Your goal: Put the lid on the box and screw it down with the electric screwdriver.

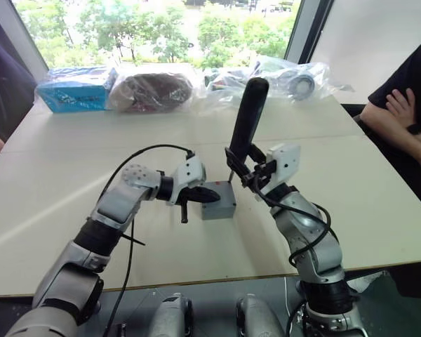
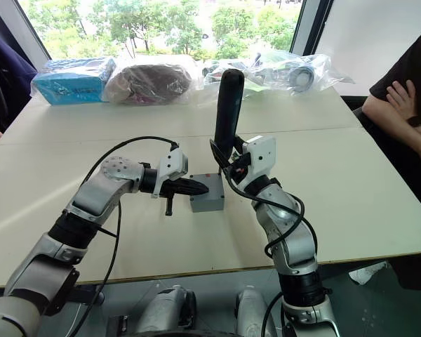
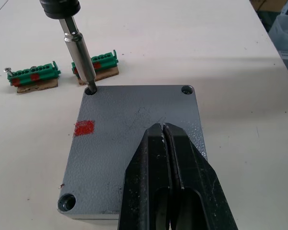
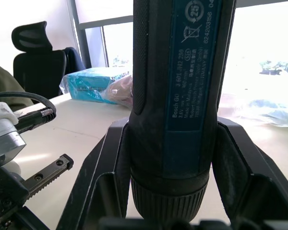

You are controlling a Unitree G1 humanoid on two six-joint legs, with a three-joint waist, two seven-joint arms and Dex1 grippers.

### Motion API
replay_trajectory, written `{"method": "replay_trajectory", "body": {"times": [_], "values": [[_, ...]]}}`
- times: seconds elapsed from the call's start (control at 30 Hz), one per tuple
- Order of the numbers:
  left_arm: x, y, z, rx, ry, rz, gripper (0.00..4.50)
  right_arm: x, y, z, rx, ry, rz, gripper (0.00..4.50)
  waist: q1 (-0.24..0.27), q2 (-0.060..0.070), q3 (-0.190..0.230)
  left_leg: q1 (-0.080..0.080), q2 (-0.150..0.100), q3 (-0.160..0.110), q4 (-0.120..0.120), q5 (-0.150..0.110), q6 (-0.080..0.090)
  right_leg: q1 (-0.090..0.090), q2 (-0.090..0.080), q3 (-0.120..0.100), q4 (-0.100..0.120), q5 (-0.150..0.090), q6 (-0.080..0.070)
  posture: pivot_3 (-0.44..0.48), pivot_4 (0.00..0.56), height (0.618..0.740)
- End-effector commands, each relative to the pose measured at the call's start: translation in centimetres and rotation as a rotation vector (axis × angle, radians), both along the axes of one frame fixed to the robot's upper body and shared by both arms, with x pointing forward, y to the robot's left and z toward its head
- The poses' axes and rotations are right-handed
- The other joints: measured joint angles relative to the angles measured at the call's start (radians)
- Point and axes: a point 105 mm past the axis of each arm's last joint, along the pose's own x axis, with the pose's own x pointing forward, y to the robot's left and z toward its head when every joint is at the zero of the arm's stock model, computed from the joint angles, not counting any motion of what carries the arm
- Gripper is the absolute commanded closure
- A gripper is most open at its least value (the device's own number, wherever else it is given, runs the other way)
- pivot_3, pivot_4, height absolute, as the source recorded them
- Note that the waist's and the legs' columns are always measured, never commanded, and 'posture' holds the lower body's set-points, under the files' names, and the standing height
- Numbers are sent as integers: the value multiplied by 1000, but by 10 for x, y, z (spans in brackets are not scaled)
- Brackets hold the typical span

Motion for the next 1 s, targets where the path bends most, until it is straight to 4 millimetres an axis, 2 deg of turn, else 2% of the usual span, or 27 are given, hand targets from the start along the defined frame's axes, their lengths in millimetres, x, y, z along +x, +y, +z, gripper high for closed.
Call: {"method": "replay_trajectory", "body": {"times": [0.03, 0.73, 1.0], "values": [[-1, 1, -6, 23, 8, 4, 4500, 2, 2, -57, -71, 243, 2, 2707, 0, 0, -1, 0, 0, 0, 0, 0, 0, 0, 0, 0, 0, 0, 0, 0, 150, 740], [-1, 8, -10, 29, 12, 28, 4500, -1, -1, -74, -141, 300, 11, 2707, 0, -4, -17, 3, 0, 0, -8, -1, -1, 0, -7, -1, -5, -1, -2, 0, 150, 740], [-5, 5, -12, 28, 21, 17, 4500, -2, -7, -62, -143, 253, -6, 2707, 1, -5, -21, 4, 0, -1, -15, -1, -1, -1, -9, 0, -6, -3, -6, 0, 150, 740]]}}
